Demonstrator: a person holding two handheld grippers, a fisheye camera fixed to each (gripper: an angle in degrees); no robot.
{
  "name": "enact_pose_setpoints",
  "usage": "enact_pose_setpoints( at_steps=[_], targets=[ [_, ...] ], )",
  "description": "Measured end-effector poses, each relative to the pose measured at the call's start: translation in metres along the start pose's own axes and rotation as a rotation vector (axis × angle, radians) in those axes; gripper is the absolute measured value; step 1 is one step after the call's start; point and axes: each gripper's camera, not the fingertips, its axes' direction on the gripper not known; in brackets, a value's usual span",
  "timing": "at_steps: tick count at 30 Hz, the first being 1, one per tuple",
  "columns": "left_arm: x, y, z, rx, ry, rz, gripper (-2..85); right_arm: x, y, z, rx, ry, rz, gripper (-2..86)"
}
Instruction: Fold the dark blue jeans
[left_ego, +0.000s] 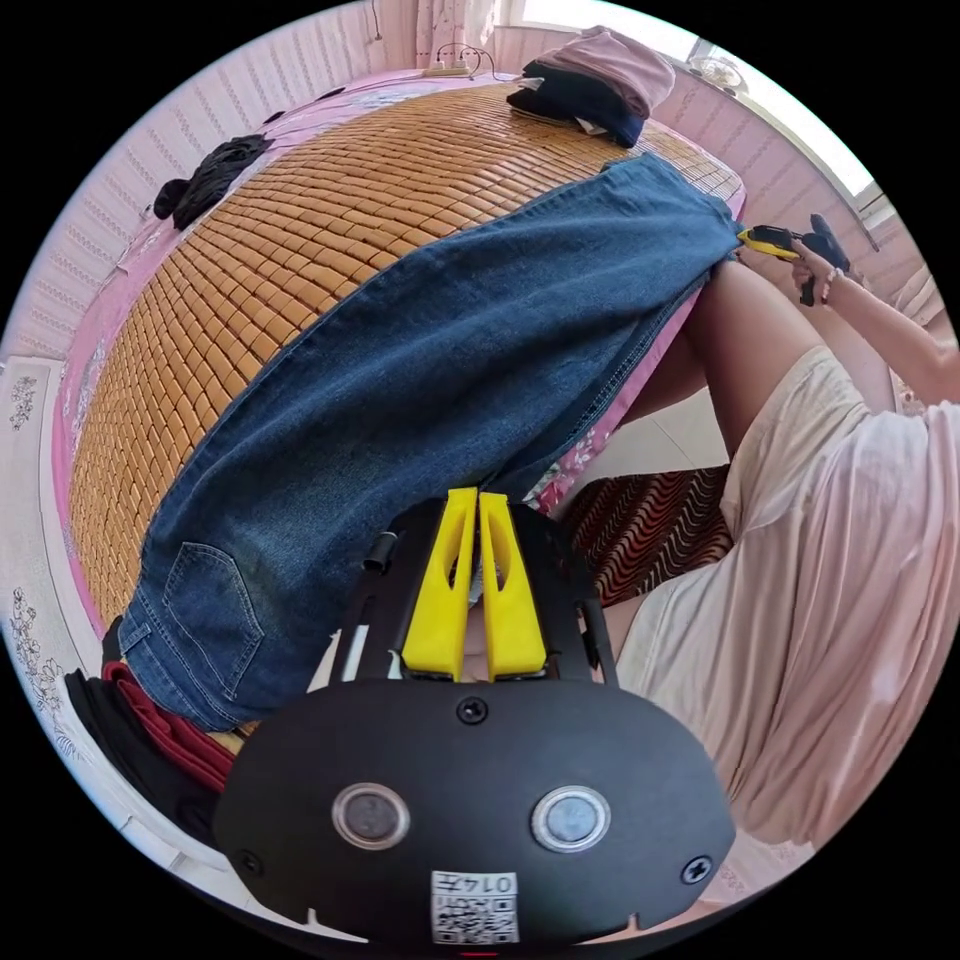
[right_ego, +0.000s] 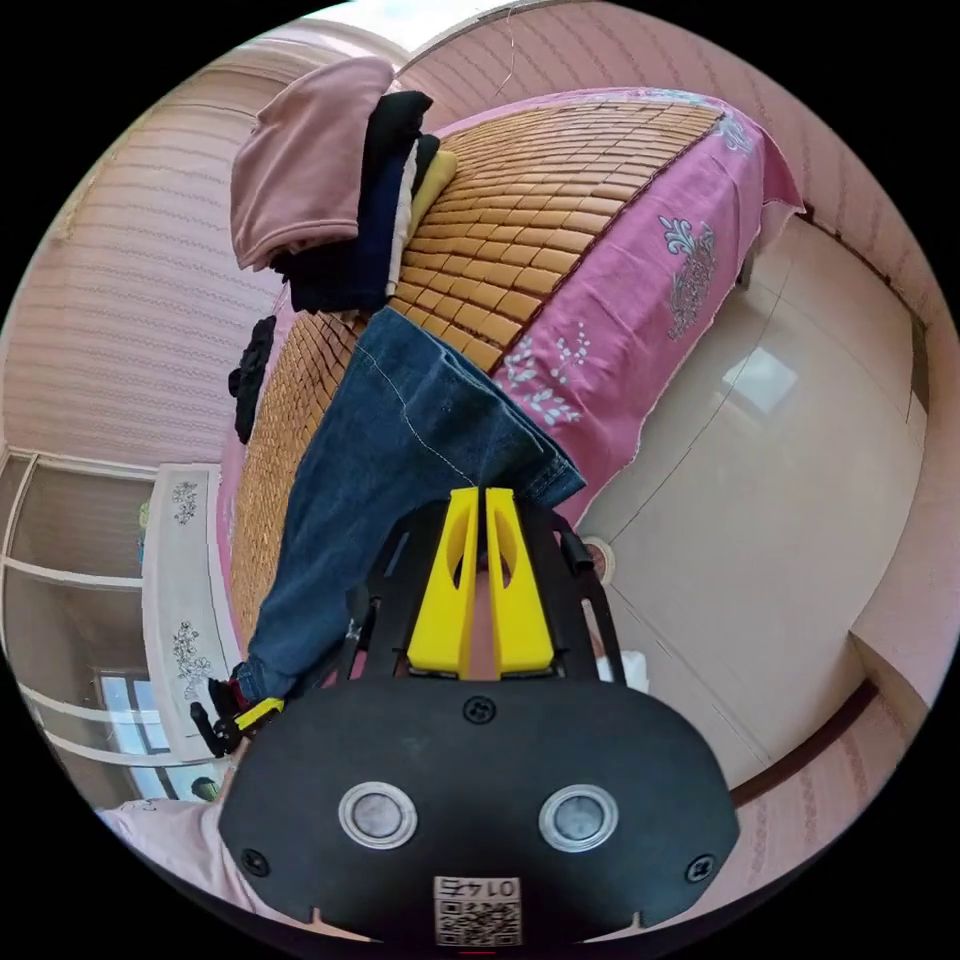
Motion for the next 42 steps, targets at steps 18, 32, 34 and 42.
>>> enact_pose_setpoints(
  at_steps=[18,32,34,42],
  targets=[
    [0.006,0.064,-0.01,0.053,-0.065,0.026,-0.9,-0.244,0.075,0.075,-0.093,0.096,-0.73,1.8],
    [-0.097,0.233,-0.062,0.251,-0.08,-0.522,7.0,-0.586,0.29,0.284,-0.528,-0.146,-1.718,13.7],
    [-0.122,0.267,-0.068,0.281,-0.126,-0.652,8.1,-0.64,0.31,0.315,-0.519,-0.123,-1.801,14.6],
    [-0.228,0.353,-0.044,0.39,0.101,-1.182,11.0,-0.738,0.326,0.443,-0.702,0.162,-1.635,15.0]
  ],
)
